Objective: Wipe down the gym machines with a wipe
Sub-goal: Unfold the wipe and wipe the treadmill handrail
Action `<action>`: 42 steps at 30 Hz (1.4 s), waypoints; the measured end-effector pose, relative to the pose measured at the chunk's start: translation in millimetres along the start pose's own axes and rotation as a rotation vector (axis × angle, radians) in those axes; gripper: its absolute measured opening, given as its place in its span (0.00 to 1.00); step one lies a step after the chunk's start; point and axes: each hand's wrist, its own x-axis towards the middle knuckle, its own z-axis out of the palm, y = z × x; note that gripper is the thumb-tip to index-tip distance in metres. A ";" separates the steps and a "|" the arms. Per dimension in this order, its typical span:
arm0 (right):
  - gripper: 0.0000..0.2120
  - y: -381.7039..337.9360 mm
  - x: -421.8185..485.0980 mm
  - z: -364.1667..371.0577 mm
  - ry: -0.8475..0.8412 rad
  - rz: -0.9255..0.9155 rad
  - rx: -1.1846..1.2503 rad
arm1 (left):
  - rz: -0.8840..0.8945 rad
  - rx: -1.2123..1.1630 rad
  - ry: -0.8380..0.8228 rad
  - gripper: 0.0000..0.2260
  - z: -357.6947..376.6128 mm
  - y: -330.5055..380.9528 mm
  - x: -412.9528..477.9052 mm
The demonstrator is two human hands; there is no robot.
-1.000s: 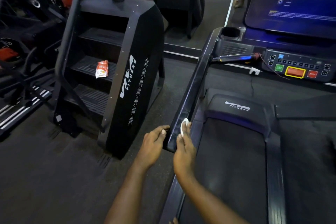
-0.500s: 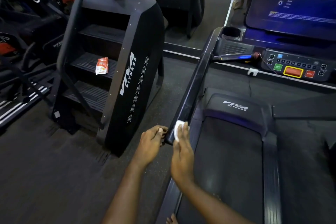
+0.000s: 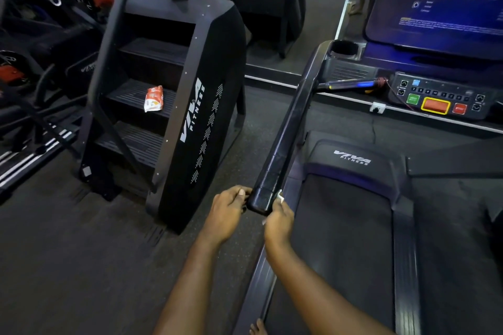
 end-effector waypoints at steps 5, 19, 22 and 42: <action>0.13 -46.7 -21.2 -7.1 0.049 -0.321 -0.145 | 0.073 0.021 0.127 0.12 -8.5 -0.2 2.0; 0.09 -98.9 16.0 -1.1 -0.453 -0.401 -0.330 | 0.201 0.102 0.138 0.10 -23.4 36.2 7.6; 0.07 -95.6 20.9 -2.5 -0.457 -0.425 -0.379 | 0.252 0.215 0.190 0.07 -26.5 34.9 10.1; 0.08 -56.8 47.6 -34.9 0.013 -0.353 -0.468 | 0.020 0.034 0.125 0.16 42.5 -8.3 2.2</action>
